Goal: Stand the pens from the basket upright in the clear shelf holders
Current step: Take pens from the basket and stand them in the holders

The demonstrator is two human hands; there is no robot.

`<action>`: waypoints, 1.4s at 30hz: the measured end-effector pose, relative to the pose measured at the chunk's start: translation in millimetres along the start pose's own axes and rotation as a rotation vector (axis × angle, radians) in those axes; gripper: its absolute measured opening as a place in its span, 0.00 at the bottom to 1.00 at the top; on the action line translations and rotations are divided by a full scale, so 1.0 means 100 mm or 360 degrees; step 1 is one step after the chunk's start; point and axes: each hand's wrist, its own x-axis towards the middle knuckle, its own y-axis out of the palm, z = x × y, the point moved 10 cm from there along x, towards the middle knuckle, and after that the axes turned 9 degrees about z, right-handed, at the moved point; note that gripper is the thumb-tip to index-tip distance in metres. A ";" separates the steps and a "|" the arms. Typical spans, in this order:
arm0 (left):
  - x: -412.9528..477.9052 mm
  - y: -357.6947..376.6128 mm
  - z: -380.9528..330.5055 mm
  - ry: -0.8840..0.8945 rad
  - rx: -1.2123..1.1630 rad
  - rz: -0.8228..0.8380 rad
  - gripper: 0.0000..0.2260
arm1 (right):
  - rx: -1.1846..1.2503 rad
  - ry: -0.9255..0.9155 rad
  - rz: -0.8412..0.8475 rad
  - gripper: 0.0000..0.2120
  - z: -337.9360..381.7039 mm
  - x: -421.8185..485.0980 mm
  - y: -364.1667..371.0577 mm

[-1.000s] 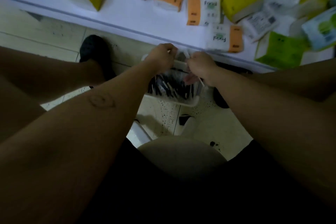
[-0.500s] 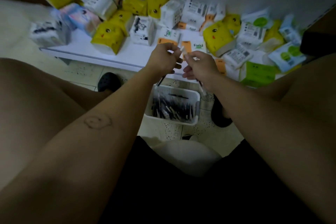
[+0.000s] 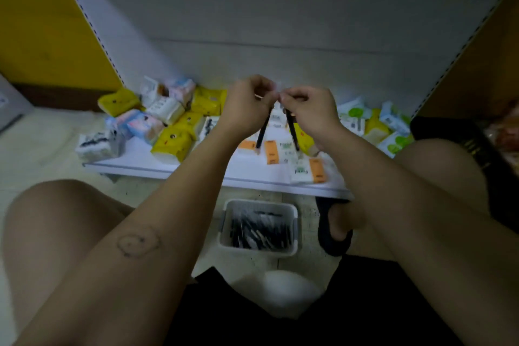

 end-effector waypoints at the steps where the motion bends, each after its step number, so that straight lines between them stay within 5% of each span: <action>1: 0.01 -0.04 -0.14 0.0043 -0.0019 0.0005 0.05 | 0.0005 -0.0041 -0.0017 0.03 0.12 0.00 -0.07; 6: -0.04 -0.32 -0.92 0.0341 -0.0038 -0.0057 0.13 | -0.0037 -0.0280 -0.0103 0.07 0.94 -0.10 -0.44; 14: -0.24 -0.75 -2.08 0.0666 0.0036 -0.0196 0.08 | -0.0100 -0.0701 -0.0197 0.20 2.13 -0.50 -0.97; 19: -0.35 -0.88 -2.61 0.0772 0.0066 -0.0201 0.10 | -0.0250 -0.0891 -0.0278 0.16 2.63 -0.77 -1.23; 42: 0.61 -1.14 -4.06 0.1052 -0.0114 -0.0097 0.09 | -0.0218 -0.1111 -0.0403 0.17 3.86 -0.07 -2.31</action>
